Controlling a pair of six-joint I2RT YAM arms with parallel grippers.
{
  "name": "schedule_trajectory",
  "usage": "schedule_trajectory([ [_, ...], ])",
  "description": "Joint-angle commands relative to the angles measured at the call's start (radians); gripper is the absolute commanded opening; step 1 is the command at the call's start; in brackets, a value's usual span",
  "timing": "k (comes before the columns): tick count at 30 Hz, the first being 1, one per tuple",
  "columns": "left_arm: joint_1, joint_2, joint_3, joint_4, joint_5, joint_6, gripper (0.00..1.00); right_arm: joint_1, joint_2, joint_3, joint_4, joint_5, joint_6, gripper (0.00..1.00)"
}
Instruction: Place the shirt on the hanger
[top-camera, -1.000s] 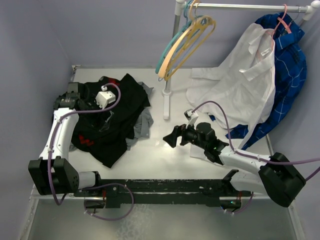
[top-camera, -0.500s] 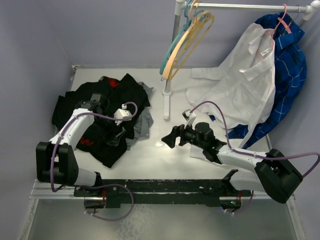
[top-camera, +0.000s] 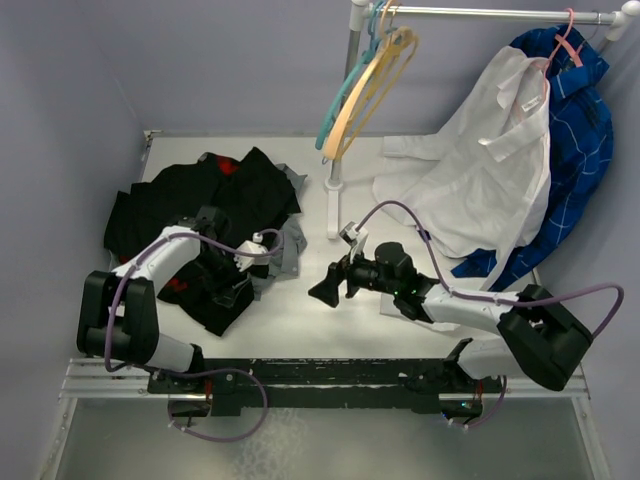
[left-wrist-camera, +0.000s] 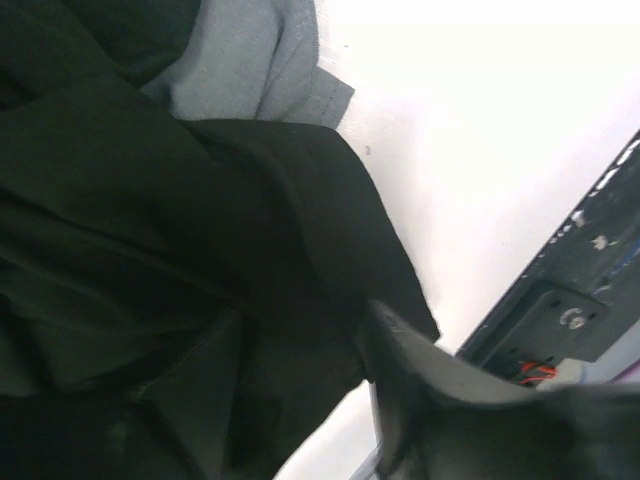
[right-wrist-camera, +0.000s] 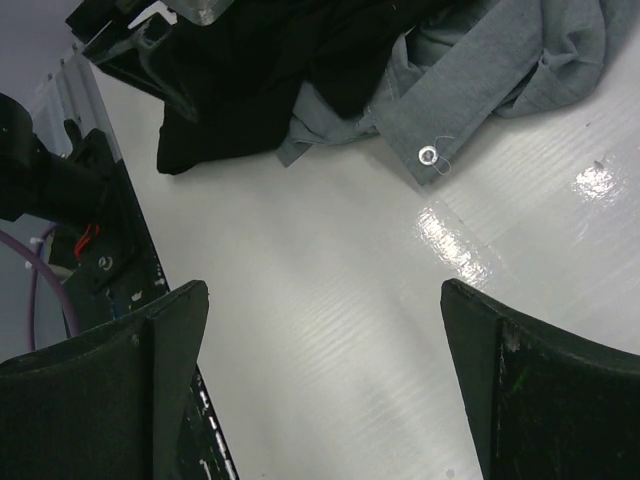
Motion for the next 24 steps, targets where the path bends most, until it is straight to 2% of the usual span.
schedule_trajectory([
  [1, -0.008, 0.017, 0.015, 0.044, -0.009, -0.014, 0.38, 0.006, 0.027, 0.03, 0.082, -0.052, -0.014, 1.0],
  [2, -0.011, 0.02, 0.018, 0.046, -0.009, -0.017, 0.26, 0.007, 0.032, 0.026, 0.097, -0.061, -0.01, 1.0],
  [3, -0.012, 0.02, 0.022, 0.048, -0.013, -0.019, 0.07, 0.008, 0.037, 0.022, 0.11, -0.074, -0.007, 1.0],
  [4, -0.013, 0.02, 0.025, 0.05, -0.021, -0.023, 0.0, 0.01, 0.039, 0.019, 0.122, -0.084, -0.007, 1.0],
  [9, -0.013, -0.039, 0.072, 0.029, -0.02, -0.015, 0.0, 0.072, 0.037, 0.006, 0.151, -0.04, -0.062, 1.0],
  [16, -0.013, -0.174, 0.261, -0.075, 0.051, -0.01, 0.0, 0.087, 0.08, 0.013, 0.201, -0.017, -0.084, 0.98],
  [20, -0.013, -0.196, 0.382, -0.148, 0.078, -0.003, 0.0, 0.116, 0.081, -0.026, 0.348, 0.026, -0.101, 0.99],
  [22, -0.013, -0.196, 0.422, -0.173, 0.069, -0.001, 0.0, 0.18, 0.08, -0.067, 0.461, 0.099, -0.232, 1.0],
  [24, -0.013, -0.197, 0.448, -0.185, 0.051, 0.004, 0.0, 0.24, 0.103, -0.065, 0.495, 0.146, -0.387, 1.0],
])
